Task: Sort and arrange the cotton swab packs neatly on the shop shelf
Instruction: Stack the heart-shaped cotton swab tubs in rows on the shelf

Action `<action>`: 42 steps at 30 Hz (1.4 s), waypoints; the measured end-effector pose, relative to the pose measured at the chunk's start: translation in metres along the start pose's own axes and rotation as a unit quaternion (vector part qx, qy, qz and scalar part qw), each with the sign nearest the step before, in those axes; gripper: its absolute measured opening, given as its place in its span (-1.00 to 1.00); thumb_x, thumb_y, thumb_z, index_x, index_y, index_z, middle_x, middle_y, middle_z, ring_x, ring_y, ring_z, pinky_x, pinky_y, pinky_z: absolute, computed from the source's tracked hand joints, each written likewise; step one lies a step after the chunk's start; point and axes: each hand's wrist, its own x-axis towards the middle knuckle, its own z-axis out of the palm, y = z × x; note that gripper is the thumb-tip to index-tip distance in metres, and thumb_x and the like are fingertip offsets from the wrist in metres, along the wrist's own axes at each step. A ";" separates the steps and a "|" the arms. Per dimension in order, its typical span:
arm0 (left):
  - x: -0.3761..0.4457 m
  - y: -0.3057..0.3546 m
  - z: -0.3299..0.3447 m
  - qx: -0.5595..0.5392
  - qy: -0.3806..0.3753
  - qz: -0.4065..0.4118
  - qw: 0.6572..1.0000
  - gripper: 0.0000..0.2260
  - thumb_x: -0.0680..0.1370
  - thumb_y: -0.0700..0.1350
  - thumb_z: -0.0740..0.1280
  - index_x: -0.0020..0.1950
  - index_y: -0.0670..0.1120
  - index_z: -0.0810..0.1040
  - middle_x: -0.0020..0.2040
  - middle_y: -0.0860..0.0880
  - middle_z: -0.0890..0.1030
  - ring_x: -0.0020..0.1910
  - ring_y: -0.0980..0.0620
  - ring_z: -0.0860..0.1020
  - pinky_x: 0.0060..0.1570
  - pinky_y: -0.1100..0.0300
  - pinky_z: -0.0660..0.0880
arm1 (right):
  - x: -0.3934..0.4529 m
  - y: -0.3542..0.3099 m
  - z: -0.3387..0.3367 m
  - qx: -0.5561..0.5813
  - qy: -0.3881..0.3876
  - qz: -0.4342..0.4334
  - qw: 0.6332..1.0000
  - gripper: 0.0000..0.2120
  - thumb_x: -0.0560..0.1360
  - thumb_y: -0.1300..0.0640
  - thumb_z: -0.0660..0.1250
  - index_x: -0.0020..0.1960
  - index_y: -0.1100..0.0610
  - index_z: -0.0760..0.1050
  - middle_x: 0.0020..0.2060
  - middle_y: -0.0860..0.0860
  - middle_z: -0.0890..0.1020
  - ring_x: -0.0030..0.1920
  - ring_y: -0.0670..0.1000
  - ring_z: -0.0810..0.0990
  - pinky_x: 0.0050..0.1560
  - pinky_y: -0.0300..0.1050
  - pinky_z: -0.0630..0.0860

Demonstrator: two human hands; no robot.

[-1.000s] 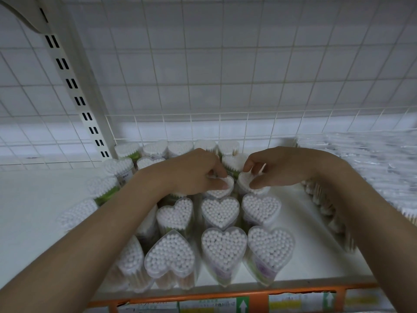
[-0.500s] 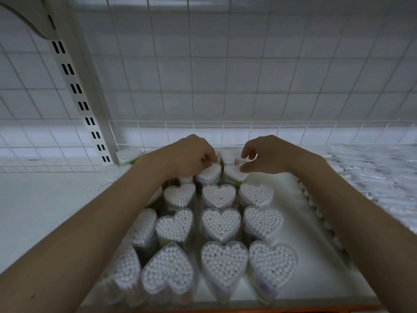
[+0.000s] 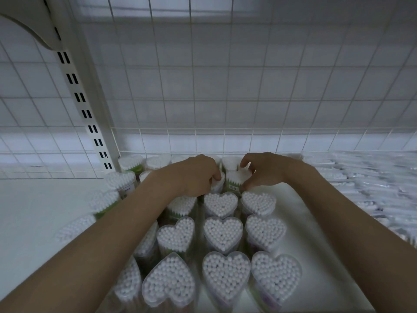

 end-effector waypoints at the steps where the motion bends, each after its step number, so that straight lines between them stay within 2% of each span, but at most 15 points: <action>1: 0.000 0.000 0.000 -0.002 0.005 0.001 1.000 -0.62 0.54 -0.31 0.17 0.34 -0.10 0.44 0.31 -0.11 0.42 0.26 -0.05 0.40 0.26 0.07 0.36 | 0.001 0.001 0.001 -0.001 0.004 0.000 1.000 -0.33 0.34 -0.08 0.46 0.37 0.05 0.29 0.22 0.00 0.46 0.12 0.01 0.44 0.04 -0.16 0.40; 5: -0.002 0.000 0.002 -0.008 0.012 -0.007 1.000 -0.64 0.56 -0.27 0.13 0.33 -0.09 0.45 0.33 -0.10 0.40 0.28 -0.05 0.38 0.29 0.08 0.34 | 0.000 0.006 0.001 0.007 0.016 0.008 1.000 -0.34 0.33 -0.07 0.45 0.34 0.13 0.33 0.11 0.01 0.48 0.08 0.01 0.45 0.04 -0.14 0.43; 7: -0.003 0.000 0.003 -0.017 0.010 -0.010 1.000 -0.62 0.54 -0.28 0.13 0.34 -0.09 0.44 0.37 -0.08 0.37 0.33 -0.04 0.35 0.32 0.08 0.30 | -0.003 0.011 -0.002 0.016 0.036 0.005 0.999 -0.52 0.30 -0.02 0.46 0.14 0.11 0.44 -0.08 -0.04 0.49 -0.04 0.01 0.46 -0.14 -0.17 0.42; 9: -0.005 0.000 0.004 -0.025 0.007 -0.011 1.000 -0.60 0.53 -0.30 0.15 0.35 -0.09 0.42 0.40 -0.07 0.34 0.36 -0.03 0.31 0.35 0.08 0.27 | -0.007 0.017 -0.005 0.035 0.057 0.006 0.998 -0.64 0.27 0.02 0.47 0.00 0.08 0.45 -0.17 -0.05 0.48 -0.10 0.00 0.48 -0.24 -0.19 0.38; 12: -0.007 0.000 0.005 -0.034 0.009 -0.010 0.999 -0.58 0.51 -0.33 0.15 0.36 -0.11 0.42 0.40 -0.07 0.34 0.36 -0.03 0.32 0.35 0.08 0.26 | -0.015 0.027 -0.009 0.108 0.077 0.012 0.991 -0.54 0.29 0.06 0.46 0.12 0.06 0.38 -0.03 -0.01 0.51 -0.04 0.00 0.51 -0.15 -0.14 0.44; 16: -0.007 0.005 0.005 -0.035 -0.003 -0.004 0.999 -0.58 0.53 -0.31 0.15 0.39 -0.11 0.37 0.43 -0.05 0.29 0.39 -0.01 0.27 0.37 0.11 0.22 | -0.025 0.030 -0.011 0.239 0.074 0.001 0.968 -0.51 0.34 0.11 0.44 0.15 0.05 0.26 0.05 0.07 0.53 0.05 0.06 0.54 -0.19 -0.13 0.41; 20: -0.006 0.010 0.004 -0.034 -0.004 0.004 0.999 -0.58 0.53 -0.32 0.13 0.39 -0.13 0.36 0.42 -0.06 0.29 0.39 -0.01 0.28 0.36 0.13 0.22 | -0.035 0.027 -0.008 0.353 0.080 -0.035 0.932 -0.60 0.42 0.17 0.36 0.14 0.03 0.23 -0.06 0.09 0.54 -0.24 -0.07 0.51 -0.32 -0.36 0.41; 21: -0.006 0.010 0.004 -0.035 -0.005 0.003 0.999 -0.58 0.54 -0.32 0.13 0.39 -0.13 0.36 0.43 -0.06 0.29 0.39 -0.01 0.27 0.36 0.14 0.22 | -0.037 0.025 -0.008 0.371 0.081 -0.040 0.924 -0.63 0.43 0.16 0.34 0.14 0.01 0.25 -0.08 0.07 0.52 -0.29 -0.08 0.49 -0.36 -0.37 0.39; 23: -0.007 0.011 0.003 -0.037 -0.007 0.002 0.999 -0.58 0.54 -0.32 0.12 0.40 -0.12 0.36 0.43 -0.05 0.28 0.39 -0.01 0.27 0.36 0.16 0.21 | -0.039 0.023 -0.008 0.388 0.075 -0.043 0.918 -0.66 0.45 0.12 0.33 0.14 -0.07 0.29 -0.12 0.03 0.50 -0.27 -0.05 0.47 -0.28 -0.28 0.40; 27: -0.009 0.010 0.003 -0.040 -0.013 -0.007 0.999 -0.58 0.54 -0.30 0.14 0.41 -0.11 0.34 0.43 -0.04 0.27 0.38 -0.01 0.27 0.34 0.18 0.22 | -0.040 0.018 -0.007 0.340 0.080 -0.057 0.935 -0.58 0.44 0.01 0.35 0.24 -0.16 0.30 -0.08 -0.06 0.58 -0.18 -0.13 0.56 -0.24 -0.32 0.45; 29: -0.009 0.008 0.003 -0.043 -0.019 -0.012 0.999 -0.56 0.54 -0.29 0.16 0.42 -0.10 0.32 0.42 -0.04 0.27 0.38 -0.02 0.27 0.33 0.17 0.23 | -0.039 0.016 -0.008 0.310 0.082 -0.060 0.945 -0.57 0.43 0.00 0.35 0.25 -0.13 0.31 -0.01 -0.08 0.56 -0.04 -0.10 0.57 -0.15 -0.25 0.49; 32: -0.010 0.008 0.003 -0.048 -0.020 -0.014 0.999 -0.56 0.54 -0.29 0.16 0.42 -0.10 0.32 0.41 -0.04 0.27 0.37 -0.02 0.27 0.33 0.18 0.23 | -0.036 0.014 -0.007 0.259 0.075 -0.057 0.961 -0.58 0.42 0.05 0.35 0.23 -0.03 0.32 0.01 -0.03 0.52 -0.01 -0.02 0.54 -0.01 -0.09 0.51; 36: -0.010 0.008 0.005 -0.056 -0.011 -0.013 0.998 -0.56 0.52 -0.32 0.16 0.40 -0.11 0.36 0.39 -0.04 0.31 0.34 -0.03 0.31 0.32 0.13 0.27 | -0.029 0.014 -0.005 0.225 0.080 -0.041 0.970 -0.62 0.38 0.21 0.34 0.14 0.12 0.30 -0.12 -0.01 0.43 -0.20 -0.07 0.45 -0.24 -0.19 0.41; 39: -0.011 0.008 0.005 -0.056 -0.012 -0.011 0.998 -0.55 0.52 -0.32 0.16 0.41 -0.11 0.34 0.40 -0.03 0.29 0.36 -0.03 0.29 0.34 0.12 0.25 | -0.026 0.015 -0.004 0.203 0.073 -0.033 0.976 -0.60 0.35 0.26 0.34 0.12 0.15 0.27 -0.14 0.00 0.39 -0.21 -0.06 0.41 -0.25 -0.16 0.37; 42: -0.011 0.007 0.005 -0.057 -0.011 -0.007 0.998 -0.55 0.52 -0.33 0.15 0.41 -0.11 0.34 0.41 -0.03 0.28 0.37 -0.02 0.28 0.35 0.13 0.24 | -0.026 0.017 -0.005 0.178 0.081 -0.032 0.980 -0.57 0.35 0.22 0.38 0.12 0.10 0.26 -0.17 -0.05 0.45 -0.23 -0.09 0.44 -0.29 -0.24 0.36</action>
